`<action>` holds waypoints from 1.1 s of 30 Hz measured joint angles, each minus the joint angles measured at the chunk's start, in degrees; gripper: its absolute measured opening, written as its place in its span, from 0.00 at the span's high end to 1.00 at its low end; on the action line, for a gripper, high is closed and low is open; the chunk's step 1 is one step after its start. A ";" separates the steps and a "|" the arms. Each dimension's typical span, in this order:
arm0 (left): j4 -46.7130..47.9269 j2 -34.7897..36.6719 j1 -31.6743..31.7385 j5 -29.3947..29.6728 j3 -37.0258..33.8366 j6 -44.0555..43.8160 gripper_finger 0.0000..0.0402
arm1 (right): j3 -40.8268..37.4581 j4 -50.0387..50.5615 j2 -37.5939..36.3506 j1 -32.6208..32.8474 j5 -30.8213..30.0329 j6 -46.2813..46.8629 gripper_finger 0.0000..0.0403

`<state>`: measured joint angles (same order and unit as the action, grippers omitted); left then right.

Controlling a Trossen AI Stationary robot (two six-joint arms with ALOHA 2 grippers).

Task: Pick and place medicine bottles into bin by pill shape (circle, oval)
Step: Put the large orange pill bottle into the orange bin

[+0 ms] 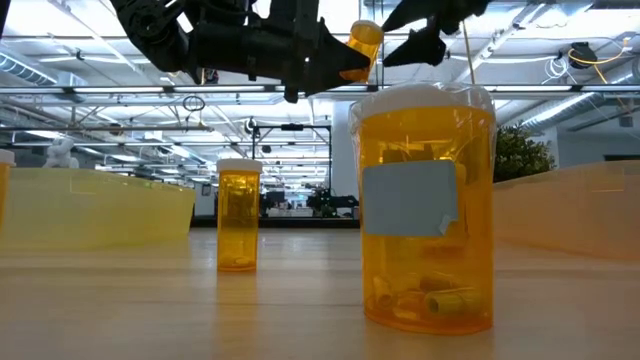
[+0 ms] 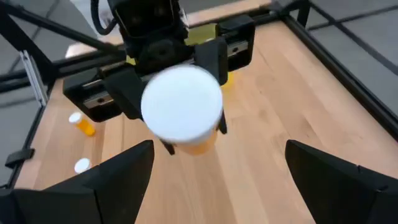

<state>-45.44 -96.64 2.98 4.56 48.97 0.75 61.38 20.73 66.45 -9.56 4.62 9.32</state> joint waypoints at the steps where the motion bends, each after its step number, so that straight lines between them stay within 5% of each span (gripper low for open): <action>1: 0.15 0.00 0.00 0.00 0.00 -0.02 0.49 | 1.97 2.03 0.98 0.00 -0.02 -0.43 0.11; 13: 0.41 0.00 0.00 0.02 0.00 -0.48 0.49 | 13.04 8.13 11.27 1.96 2.08 -7.26 0.16; 33: 0.62 0.00 -0.07 0.00 0.00 -0.76 0.49 | 13.36 7.80 12.18 2.16 2.45 -9.68 0.47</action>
<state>-44.81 -96.64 2.92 4.56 48.97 -0.01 74.74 28.53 78.63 -7.40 7.07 -0.36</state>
